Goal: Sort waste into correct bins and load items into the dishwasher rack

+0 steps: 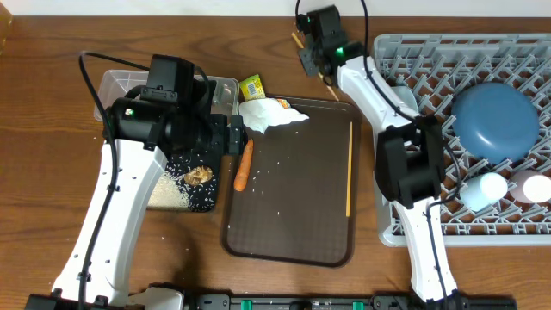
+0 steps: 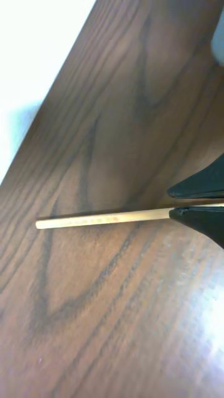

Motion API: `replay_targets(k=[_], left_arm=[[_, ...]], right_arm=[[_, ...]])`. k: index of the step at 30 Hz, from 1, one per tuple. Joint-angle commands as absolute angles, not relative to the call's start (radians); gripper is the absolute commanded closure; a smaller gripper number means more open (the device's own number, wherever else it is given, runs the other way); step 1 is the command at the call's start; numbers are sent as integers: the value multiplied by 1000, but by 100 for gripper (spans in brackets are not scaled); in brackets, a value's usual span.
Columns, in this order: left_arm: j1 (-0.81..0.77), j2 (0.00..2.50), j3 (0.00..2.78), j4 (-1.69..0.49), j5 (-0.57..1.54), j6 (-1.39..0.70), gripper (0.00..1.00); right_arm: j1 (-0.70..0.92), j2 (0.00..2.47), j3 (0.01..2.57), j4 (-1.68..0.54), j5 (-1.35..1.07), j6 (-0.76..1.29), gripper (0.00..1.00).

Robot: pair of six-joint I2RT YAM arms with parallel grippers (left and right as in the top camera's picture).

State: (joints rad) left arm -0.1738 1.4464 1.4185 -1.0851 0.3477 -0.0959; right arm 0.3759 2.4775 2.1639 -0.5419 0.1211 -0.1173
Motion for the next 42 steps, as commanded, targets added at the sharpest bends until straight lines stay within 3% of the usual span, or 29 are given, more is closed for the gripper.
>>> replay_targets(k=[1,10,12,15,16,18,23,33,37,40,42], left_arm=[[-175,1446,1420,-1088,339,-82,2],[-175,1446,1420,-1088,339,-82,2],[-175,1446,1420,-1088,339,-83,2],[-175,1446,1420,-1088,339,-82,2],[-175,1446,1420,-1088,339,-82,2],[-175,1446,1420,-1088,339,-83,2],[-175,1446,1420,-1088,339,-83,2],[-175,1446,1420,-1088,339,-82,2],[-175,1446,1420,-1088,339,-82,2],[-175,1446,1420,-1088,339,-82,2],[-175,1446,1420,-1088,339,-82,2]], right_arm=[[395,2365,2160,-611,123,-89,99],[419,2283,2159,-802,101,18,99],[419,2305,2158,-776,65,9,90],[419,2369,2158,-693,59,-38,51],[418,2393,2158,-661,67,-57,42],[416,2444,2158,-580,93,-84,38],[398,2553,2158,-413,105,-129,51],[349,2634,2158,-395,81,-79,53],[337,2637,2158,-439,11,-79,73],[335,2637,2158,-459,5,-80,79],[332,2637,2158,-473,-21,-81,89]])
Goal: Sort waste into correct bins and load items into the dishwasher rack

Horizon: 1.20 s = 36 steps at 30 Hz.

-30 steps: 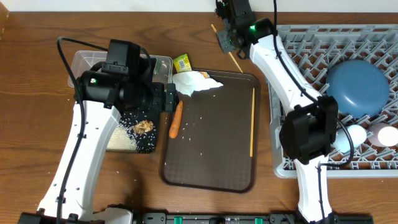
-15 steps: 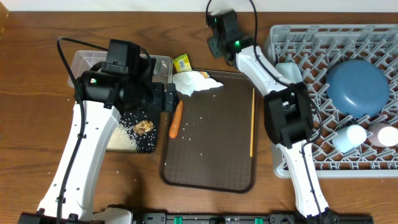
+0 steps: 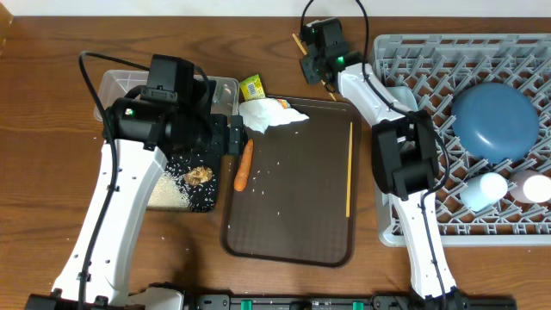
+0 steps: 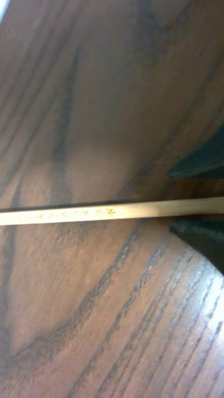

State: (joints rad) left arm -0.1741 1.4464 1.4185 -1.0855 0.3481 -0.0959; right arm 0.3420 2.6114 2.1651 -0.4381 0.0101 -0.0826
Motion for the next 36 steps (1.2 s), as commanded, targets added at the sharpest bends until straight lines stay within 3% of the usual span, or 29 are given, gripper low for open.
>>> replay_targets(k=[1,2,10,24,32,36], left_arm=[[-175,1446,1420,-1088,339,-82,2],[-175,1446,1420,-1088,339,-82,2],[-175,1446,1420,-1088,339,-82,2],[-175,1446,1420,-1088,339,-82,2],[-175,1446,1420,-1088,339,-82,2],[-175,1446,1420,-1088,339,-82,2]], right_arm=[[331,2637,2158,-483,-38,-81,95],[330,2637,2158,-490,-44,-80,99],[326,2597,2158,-500,-27,-95,99],[329,2469,2158,-519,-113,-320,99],[348,2403,2158,-618,-112,-308,99],[360,2331,2158,-726,-109,-186,99]])
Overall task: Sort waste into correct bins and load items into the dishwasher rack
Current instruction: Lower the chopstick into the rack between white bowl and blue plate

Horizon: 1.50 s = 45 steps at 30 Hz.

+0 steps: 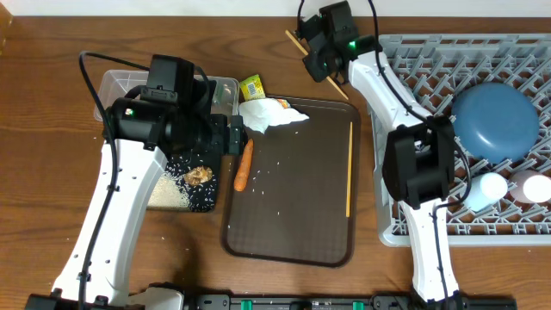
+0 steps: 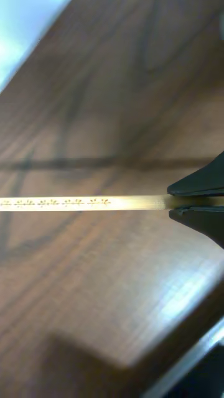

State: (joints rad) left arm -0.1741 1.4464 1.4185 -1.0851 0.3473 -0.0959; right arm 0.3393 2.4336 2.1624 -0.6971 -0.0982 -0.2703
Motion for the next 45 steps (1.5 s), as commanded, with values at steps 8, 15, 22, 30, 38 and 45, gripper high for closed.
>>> replay_targets(k=[8,15,22,30,38,45], left_arm=[[-175,1446,1420,-1088,339,-82,2],[-175,1446,1420,-1088,339,-82,2],[-175,1446,1420,-1088,339,-83,2],[-175,1446,1420,-1088,339,-82,2],[-175,1446,1420,-1088,339,-82,2],[-175,1446,1420,-1088,339,-83,2]], right_arm=[[383,2194,2158,-982,-71,83,99],[366,2134,2158,-1161,-51,178,99],[297,2106,2158,-1274,199,178,99],[164,2106,2158,-1324,239,108,99],[48,2106,2158,-1353,235,68,99],[-17,2106,2157,-1436,188,-25,99]])
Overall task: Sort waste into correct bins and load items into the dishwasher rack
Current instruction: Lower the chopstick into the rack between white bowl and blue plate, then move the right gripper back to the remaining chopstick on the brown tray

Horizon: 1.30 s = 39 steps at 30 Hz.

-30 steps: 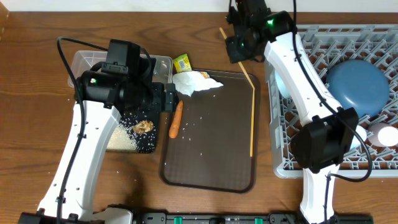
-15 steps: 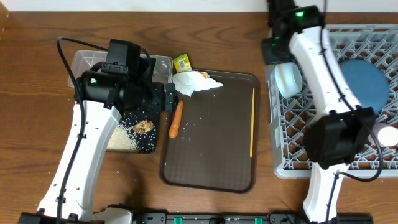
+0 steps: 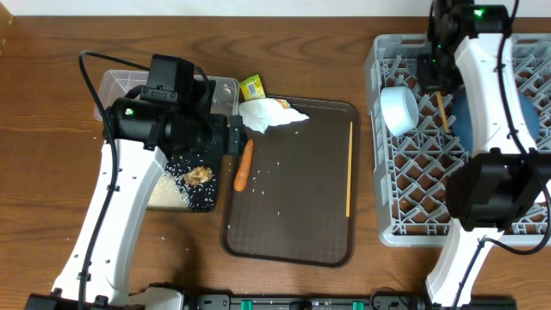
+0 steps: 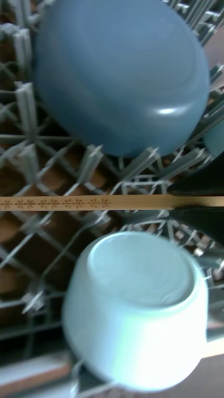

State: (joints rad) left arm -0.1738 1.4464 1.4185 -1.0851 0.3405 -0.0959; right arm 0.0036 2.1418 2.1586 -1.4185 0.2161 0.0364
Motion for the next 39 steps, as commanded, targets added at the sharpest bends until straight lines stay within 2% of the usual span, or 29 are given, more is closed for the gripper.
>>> replay_targets(k=[1,9,10,11,12,18,20,25,33,39], left_arm=[[-175,1446,1420,-1088,338,-82,2],[-175,1446,1420,-1088,339,-82,2],[-175,1446,1420,-1088,339,-82,2],[-175,1446,1420,-1088,338,-82,2],[-175,1446,1420,-1088,339,-83,2],[-175,1446,1420,-1088,339,-82,2],[-175,1446,1420,-1088,339,-82,2],[-175,1446,1420,-1088,339,-82,2],[-175,1446,1420,-1088,339,-83,2],[-175,1446,1420,-1088,339,-82,2]], right_arm=[[-22,2106,2156,-1445,177,-38,99],[-33,2106,2142,-1470,206,-78,98],[-31,2106,2142,-1465,206,-106,89],[-30,2106,2142,-1462,207,-134,69],[-27,2106,2143,-1462,213,-154,61],[2,2075,2143,-1462,241,-117,60],[25,2057,2143,-1459,165,-113,60],[152,2015,2143,-1438,-75,-103,68],[410,2048,2106,-1517,-73,112,68],[556,2054,1838,-1350,11,361,60]])
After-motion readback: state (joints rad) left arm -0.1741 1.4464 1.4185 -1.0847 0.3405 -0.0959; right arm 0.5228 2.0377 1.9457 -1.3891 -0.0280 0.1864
